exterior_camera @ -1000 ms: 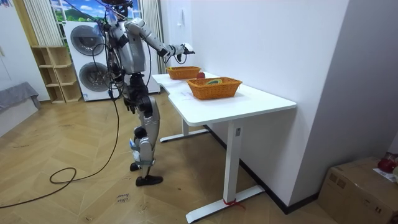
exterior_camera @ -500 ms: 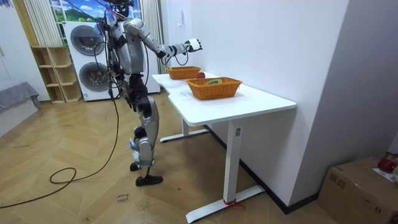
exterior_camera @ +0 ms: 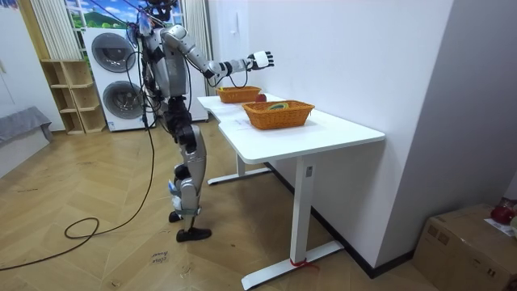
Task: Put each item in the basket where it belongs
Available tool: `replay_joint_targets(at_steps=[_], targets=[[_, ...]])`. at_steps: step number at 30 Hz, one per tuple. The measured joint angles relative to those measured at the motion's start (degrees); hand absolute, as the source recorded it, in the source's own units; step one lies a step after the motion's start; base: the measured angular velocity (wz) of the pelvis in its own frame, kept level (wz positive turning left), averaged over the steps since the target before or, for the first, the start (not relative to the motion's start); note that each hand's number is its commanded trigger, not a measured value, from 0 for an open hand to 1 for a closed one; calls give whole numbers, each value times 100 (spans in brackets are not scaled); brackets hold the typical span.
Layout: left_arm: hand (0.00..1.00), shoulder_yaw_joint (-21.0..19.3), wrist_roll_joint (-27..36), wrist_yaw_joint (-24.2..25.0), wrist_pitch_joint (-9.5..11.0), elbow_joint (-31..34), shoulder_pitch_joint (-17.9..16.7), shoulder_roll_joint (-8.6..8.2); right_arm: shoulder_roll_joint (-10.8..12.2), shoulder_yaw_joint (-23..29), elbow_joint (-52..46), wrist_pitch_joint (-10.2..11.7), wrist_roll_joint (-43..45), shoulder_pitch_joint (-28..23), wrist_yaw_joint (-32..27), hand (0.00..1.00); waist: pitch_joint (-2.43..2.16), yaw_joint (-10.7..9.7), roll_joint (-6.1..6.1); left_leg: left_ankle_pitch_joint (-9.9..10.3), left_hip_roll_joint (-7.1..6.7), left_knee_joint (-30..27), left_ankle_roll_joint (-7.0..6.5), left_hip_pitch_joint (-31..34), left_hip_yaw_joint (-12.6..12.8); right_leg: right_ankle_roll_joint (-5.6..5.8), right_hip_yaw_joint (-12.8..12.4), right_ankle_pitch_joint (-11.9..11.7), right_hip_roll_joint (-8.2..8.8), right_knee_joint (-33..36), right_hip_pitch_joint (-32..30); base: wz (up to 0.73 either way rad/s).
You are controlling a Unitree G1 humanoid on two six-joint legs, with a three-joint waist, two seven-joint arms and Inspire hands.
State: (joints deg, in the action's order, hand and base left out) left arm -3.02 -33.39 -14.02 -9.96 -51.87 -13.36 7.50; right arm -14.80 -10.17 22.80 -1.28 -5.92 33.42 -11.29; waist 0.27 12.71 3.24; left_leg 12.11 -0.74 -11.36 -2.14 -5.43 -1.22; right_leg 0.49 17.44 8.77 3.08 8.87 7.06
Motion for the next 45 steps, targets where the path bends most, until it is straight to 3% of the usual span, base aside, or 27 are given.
replay_joint_targets(at_steps=[7,16,19,23,36,45], targets=[[0,105,2,65,2,-8,23,0,1,27,-1,0,-88,0,-21,0,2,-85,-4,-1,15,80,-8,-28,92,-1,-40,-1,-34,75,-53,-6],[0,118,23,59,11,-117,160,21,3,13,564,126,-129,0,-127,0,56,-132,-116,-6,37,128,-15,-16,304,-9,-320,-7,-71,80,-169,-11],[0,165,71,43,31,-163,326,18,24,7,859,125,-235,0,-118,0,53,-125,-125,-8,69,156,-12,26,382,-32,-342,-24,-96,80,-251,-11],[0,333,94,-17,54,-166,494,-8,34,10,1102,118,-419,0,-38,0,11,-132,-111,-13,81,155,-5,128,445,-40,-413,-30,-112,83,-409,-9],[0,550,138,-300,54,-669,496,39,130,-274,1994,40,-551,-11,54,0,4,-26,-70,-13,93,194,-4,145,421,-41,-427,-31,-89,24,-423,-1],[0,549,152,-274,86,-669,502,32,160,-272,2011,64,-553,-25,18,0,7,49,-57,-18,89,163,4,215,374,-51,-301,-42,-81,-12,-419,6]])
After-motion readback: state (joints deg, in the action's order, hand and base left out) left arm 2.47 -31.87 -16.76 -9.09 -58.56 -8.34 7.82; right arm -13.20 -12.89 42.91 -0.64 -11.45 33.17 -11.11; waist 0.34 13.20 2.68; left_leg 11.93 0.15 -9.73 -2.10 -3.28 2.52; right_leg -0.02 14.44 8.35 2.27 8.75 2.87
